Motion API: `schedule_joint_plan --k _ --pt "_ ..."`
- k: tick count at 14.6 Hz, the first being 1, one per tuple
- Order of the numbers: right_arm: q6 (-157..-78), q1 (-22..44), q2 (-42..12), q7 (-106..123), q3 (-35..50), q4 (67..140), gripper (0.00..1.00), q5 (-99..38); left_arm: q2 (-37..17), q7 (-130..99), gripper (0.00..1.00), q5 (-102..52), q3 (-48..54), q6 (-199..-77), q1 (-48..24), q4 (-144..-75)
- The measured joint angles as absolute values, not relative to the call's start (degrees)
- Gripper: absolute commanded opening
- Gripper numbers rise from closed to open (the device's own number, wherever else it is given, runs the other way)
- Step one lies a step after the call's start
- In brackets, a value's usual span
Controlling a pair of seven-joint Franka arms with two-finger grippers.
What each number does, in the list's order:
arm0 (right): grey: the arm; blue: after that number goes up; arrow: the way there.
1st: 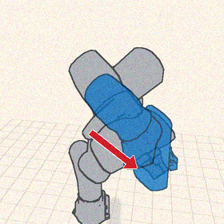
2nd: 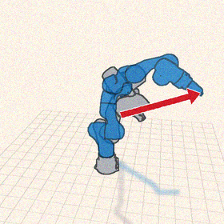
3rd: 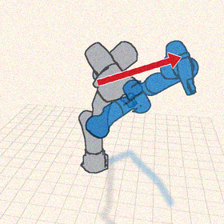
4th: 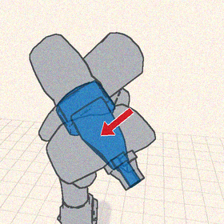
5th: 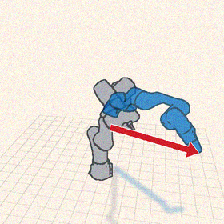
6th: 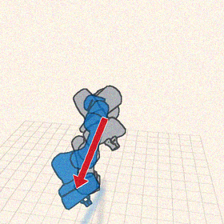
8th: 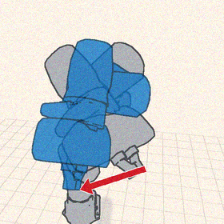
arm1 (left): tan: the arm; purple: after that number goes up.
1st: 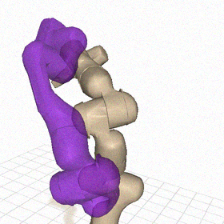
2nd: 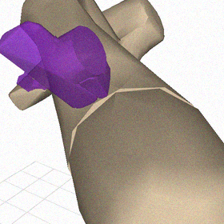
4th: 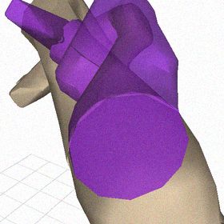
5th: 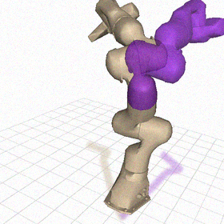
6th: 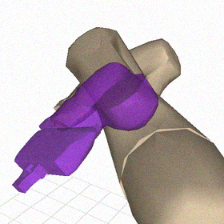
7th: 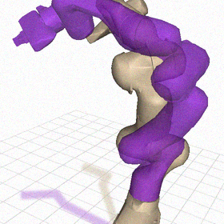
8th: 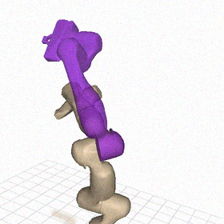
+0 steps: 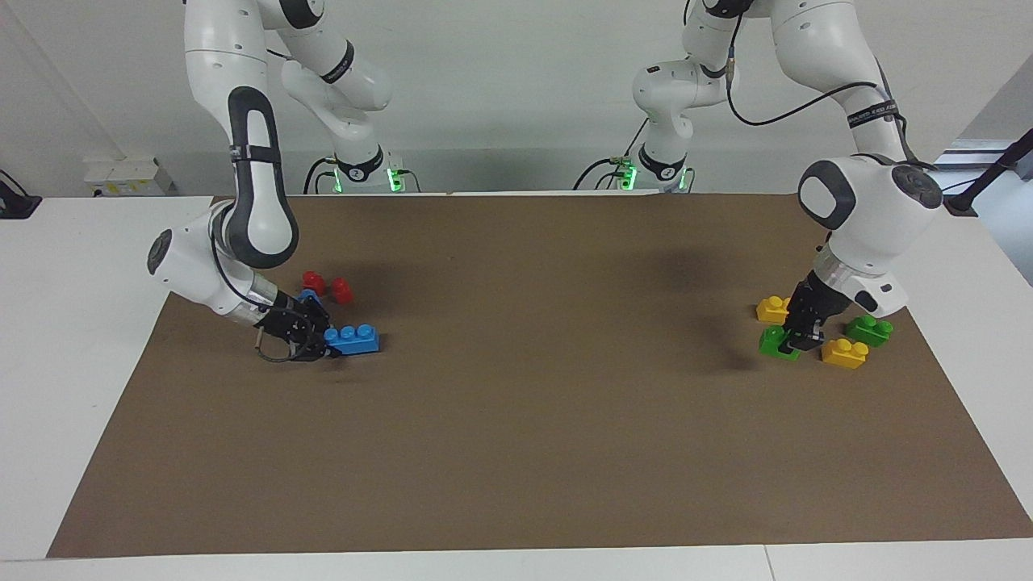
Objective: Remove green block with left arm and hold with right
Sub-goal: 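Lower the green brick with the left gripper while the right gripper sets blue down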
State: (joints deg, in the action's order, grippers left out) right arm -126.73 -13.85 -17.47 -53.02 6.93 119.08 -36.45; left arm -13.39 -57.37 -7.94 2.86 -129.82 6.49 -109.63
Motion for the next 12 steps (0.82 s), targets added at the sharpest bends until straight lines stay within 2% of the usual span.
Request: schedule_joint_plan --k 1,3,7,12 --pt "-126.7 -13.9 -17.5 -53.0 6.9 119.1 0.79 -36.4 -14.5 -57.4 0.00 -7.9 2.9 -130.2 6.7 -109.3" --pt "-126.8 -13.9 -17.5 -53.0 6.9 119.1 0.90 -36.4 -17.3 -57.7 0.00 -7.9 2.8 -130.8 6.8 -108.0" --pt "-126.4 -14.7 -17.2 -53.0 6.7 118.7 0.99 -36.4 -21.2 -59.0 0.00 -7.9 2.9 -132.1 7.0 -106.7" --pt "-117.5 -14.3 -12.4 -52.9 7.0 112.8 1.00 -31.4 -21.9 -60.9 0.00 -7.9 3.0 -133.2 7.0 -106.6"
